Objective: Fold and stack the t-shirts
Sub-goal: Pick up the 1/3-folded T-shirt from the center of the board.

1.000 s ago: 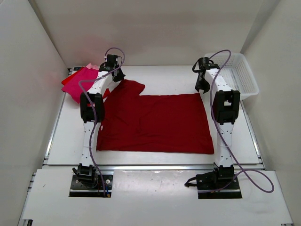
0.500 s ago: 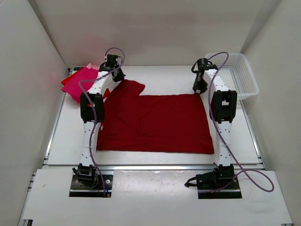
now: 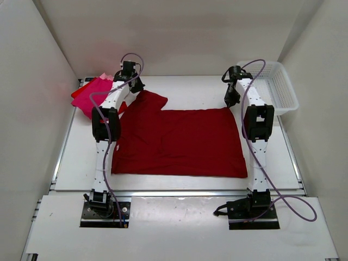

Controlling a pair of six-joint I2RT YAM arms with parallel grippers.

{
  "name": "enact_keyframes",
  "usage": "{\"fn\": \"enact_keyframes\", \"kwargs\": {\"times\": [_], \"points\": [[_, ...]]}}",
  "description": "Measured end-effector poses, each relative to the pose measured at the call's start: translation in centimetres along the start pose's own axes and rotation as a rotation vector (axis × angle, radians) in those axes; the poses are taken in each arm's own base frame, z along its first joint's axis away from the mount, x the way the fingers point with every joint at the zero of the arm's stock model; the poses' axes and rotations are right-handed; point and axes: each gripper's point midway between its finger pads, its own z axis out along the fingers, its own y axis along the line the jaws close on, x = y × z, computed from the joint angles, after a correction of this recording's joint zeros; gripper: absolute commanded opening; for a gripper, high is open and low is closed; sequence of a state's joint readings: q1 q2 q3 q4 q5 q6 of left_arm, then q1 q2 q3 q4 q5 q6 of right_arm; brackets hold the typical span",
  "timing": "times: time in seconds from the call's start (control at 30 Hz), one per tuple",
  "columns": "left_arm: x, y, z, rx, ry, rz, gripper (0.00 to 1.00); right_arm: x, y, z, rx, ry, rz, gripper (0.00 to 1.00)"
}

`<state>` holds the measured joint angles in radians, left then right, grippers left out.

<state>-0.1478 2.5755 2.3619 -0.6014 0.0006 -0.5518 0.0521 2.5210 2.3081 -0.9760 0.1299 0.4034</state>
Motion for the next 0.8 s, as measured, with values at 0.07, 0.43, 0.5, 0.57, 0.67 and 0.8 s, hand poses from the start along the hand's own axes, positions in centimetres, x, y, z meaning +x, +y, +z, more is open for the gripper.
{"fn": "enact_keyframes", "kwargs": {"times": [0.07, 0.43, 0.5, 0.57, 0.67, 0.8], "points": [[-0.4, -0.3, -0.5, 0.005, -0.007, -0.002, 0.00, -0.4, 0.1, -0.7, -0.002, -0.004, 0.002, 0.00], [0.1, -1.5, -9.3, 0.042, -0.028, -0.017, 0.00, 1.2, -0.5, -3.8, 0.005, 0.045, -0.004, 0.01], [0.4, -1.2, -11.1, 0.051, -0.042, -0.030, 0.00, 2.9, -0.9, -4.8, -0.012, 0.077, -0.013, 0.00], [0.8, -0.6, -12.7, 0.055, -0.051, -0.043, 0.00, 5.8, -1.7, -6.0, -0.031, 0.118, -0.022, 0.00], [1.8, 0.3, -14.4, 0.056, -0.051, -0.051, 0.00, 10.8, -3.6, -8.5, -0.075, 0.177, -0.021, 0.00], [2.5, 1.1, -15.8, 0.059, -0.047, -0.058, 0.00, 12.1, -4.5, -10.8, -0.115, 0.158, -0.025, 0.00]]}}
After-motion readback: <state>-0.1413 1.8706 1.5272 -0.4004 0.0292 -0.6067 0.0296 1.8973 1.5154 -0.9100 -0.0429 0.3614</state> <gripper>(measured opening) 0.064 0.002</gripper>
